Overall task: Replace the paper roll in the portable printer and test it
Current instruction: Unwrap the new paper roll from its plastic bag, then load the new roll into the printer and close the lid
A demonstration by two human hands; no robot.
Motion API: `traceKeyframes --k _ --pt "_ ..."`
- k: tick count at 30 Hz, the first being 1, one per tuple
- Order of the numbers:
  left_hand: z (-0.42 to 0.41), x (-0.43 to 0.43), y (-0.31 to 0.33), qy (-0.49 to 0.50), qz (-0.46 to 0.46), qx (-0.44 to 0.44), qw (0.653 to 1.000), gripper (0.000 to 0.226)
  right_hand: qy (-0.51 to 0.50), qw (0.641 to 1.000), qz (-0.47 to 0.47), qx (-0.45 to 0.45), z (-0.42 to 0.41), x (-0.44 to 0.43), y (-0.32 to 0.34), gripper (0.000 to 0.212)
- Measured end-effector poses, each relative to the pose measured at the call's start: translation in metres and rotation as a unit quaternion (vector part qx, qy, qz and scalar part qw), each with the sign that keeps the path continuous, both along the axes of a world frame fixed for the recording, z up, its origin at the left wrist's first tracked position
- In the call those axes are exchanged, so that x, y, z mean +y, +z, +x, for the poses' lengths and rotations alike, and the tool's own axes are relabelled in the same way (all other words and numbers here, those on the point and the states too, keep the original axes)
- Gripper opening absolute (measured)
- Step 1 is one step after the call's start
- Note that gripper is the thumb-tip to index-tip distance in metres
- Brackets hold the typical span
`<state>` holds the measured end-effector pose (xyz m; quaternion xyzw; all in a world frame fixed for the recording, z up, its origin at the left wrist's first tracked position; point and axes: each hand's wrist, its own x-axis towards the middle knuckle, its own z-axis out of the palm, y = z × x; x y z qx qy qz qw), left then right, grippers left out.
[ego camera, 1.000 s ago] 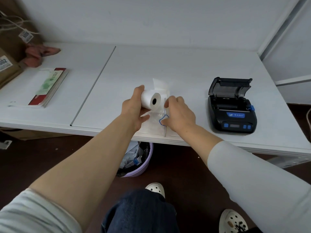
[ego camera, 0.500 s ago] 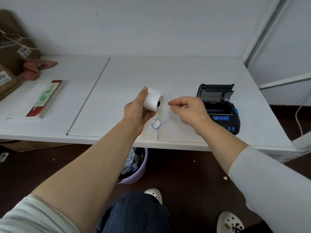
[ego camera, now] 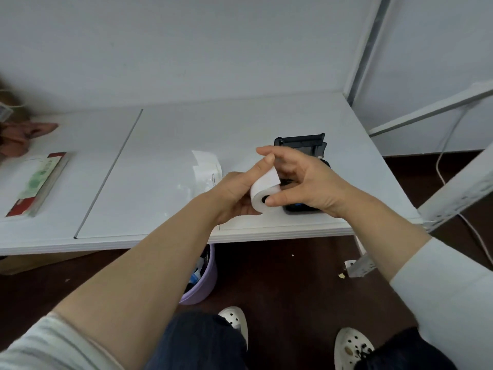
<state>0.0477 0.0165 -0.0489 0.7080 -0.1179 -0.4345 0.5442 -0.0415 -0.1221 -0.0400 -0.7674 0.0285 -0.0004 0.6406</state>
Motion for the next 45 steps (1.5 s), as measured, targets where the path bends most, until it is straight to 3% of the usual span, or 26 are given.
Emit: traceKeyframes --k 6,9,13,20,22,28,34,39,45 --pt "-0.011 -0.015 -0.001 -0.017 -0.040 0.038 0.998 0.064 -0.140 0.990 -0.009 -0.029 -0.010 -0.011 -0.008 0.048" --pt "-0.013 -0.024 0.002 0.011 -0.070 0.101 0.992 0.071 -0.205 0.978 -0.016 -0.033 -0.012 -0.013 -0.012 0.043" --pt "-0.019 -0.026 0.009 0.054 -0.143 0.170 0.974 0.040 -0.262 0.964 -0.016 -0.033 -0.015 -0.016 -0.015 0.043" --pt "-0.031 -0.034 0.001 0.107 -0.153 0.093 0.978 0.021 -0.263 0.965 0.000 -0.026 -0.020 -0.018 -0.017 0.044" --pt "-0.032 -0.033 0.000 0.093 -0.152 0.096 0.979 0.028 -0.263 0.964 -0.017 -0.028 -0.021 -0.020 -0.016 0.048" --pt "-0.028 -0.036 0.004 0.113 -0.121 0.064 0.984 0.028 -0.243 0.969 -0.036 -0.026 -0.023 -0.019 -0.016 0.088" --pt "-0.026 -0.037 0.003 0.168 -0.096 0.023 0.981 0.024 -0.249 0.964 -0.093 -0.015 -0.021 -0.015 -0.015 0.091" --pt "-0.031 -0.040 -0.005 0.139 -0.055 -0.061 0.987 0.028 -0.250 0.956 -0.152 0.010 -0.020 -0.012 -0.019 0.097" --pt "-0.037 -0.038 -0.001 0.091 -0.068 -0.051 0.992 0.013 -0.235 0.962 -0.131 0.037 -0.023 -0.010 -0.017 0.111"
